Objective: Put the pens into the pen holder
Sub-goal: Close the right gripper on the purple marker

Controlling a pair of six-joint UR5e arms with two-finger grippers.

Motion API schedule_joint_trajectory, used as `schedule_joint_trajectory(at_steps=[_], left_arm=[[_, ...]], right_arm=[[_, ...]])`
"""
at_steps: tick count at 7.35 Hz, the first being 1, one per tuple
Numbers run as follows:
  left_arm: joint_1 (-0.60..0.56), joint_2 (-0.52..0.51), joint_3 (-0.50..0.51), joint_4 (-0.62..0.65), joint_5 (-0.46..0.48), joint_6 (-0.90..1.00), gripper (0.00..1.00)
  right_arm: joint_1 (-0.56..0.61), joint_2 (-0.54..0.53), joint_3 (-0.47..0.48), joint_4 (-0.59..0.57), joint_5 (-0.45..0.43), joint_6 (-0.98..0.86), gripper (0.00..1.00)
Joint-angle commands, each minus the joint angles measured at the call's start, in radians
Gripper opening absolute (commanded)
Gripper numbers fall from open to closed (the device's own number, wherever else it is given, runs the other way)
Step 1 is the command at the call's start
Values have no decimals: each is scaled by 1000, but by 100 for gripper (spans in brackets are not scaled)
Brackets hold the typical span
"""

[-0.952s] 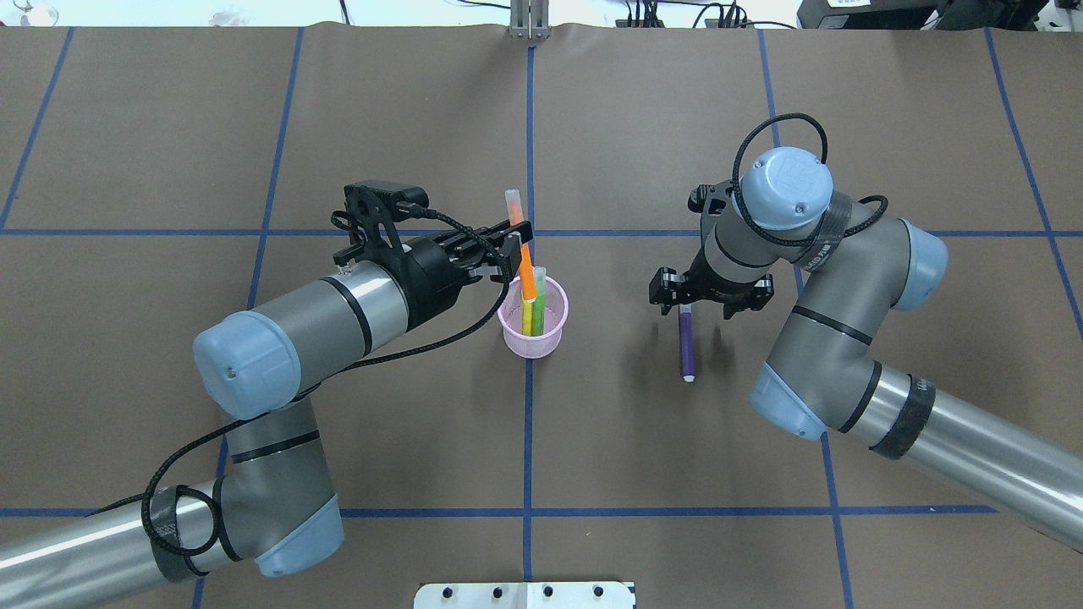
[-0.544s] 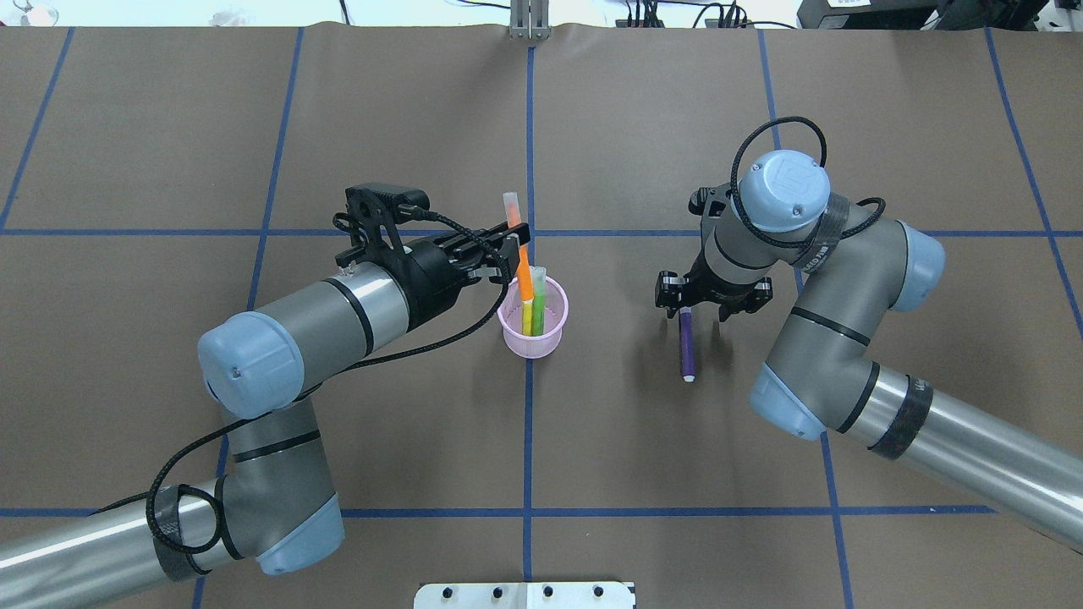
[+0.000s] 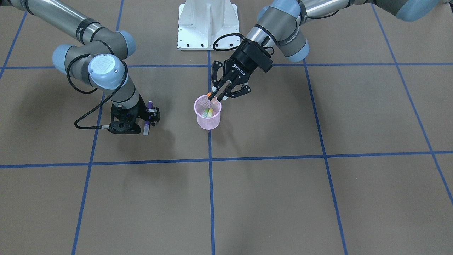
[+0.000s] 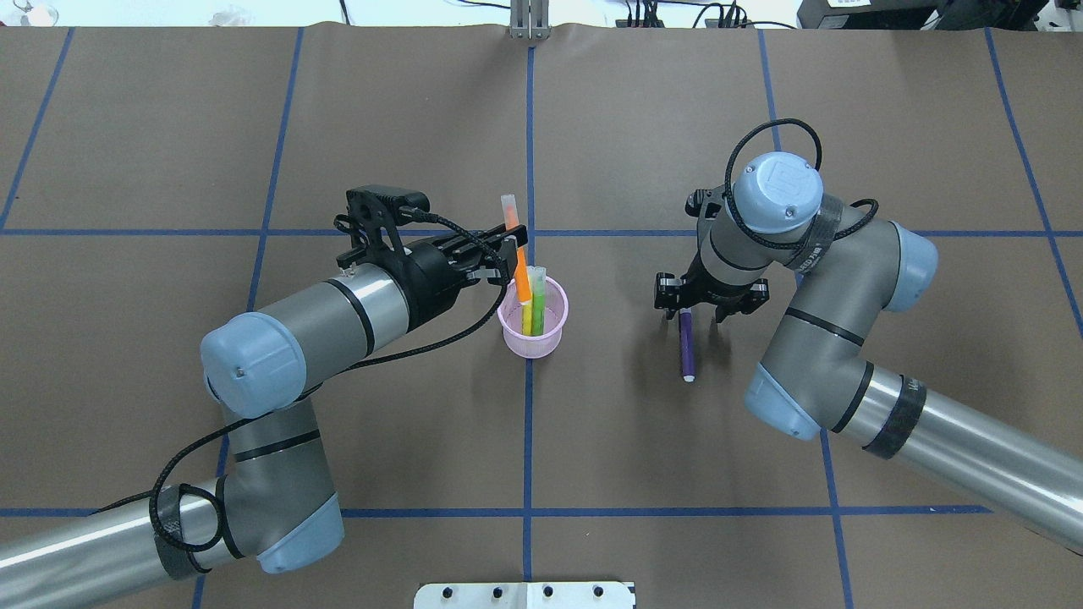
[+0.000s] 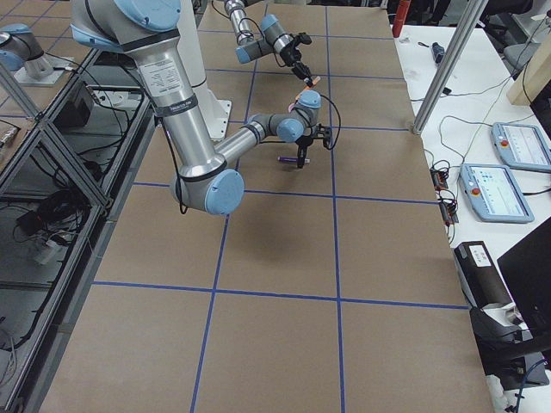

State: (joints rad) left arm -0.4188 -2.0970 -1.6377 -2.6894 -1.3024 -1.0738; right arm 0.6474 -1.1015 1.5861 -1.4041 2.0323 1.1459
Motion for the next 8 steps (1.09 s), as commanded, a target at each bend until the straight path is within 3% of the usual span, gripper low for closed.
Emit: schedule_joint_trajectory(at_steps=[1,8], left_arm=[[0,-1,7,-1,0,0,0],[0,-3,21,-3,0,0,0]], right_arm=[[-2,5,-3,0,0,-1,72],[-3,11,-3,-3,0,-2,60]])
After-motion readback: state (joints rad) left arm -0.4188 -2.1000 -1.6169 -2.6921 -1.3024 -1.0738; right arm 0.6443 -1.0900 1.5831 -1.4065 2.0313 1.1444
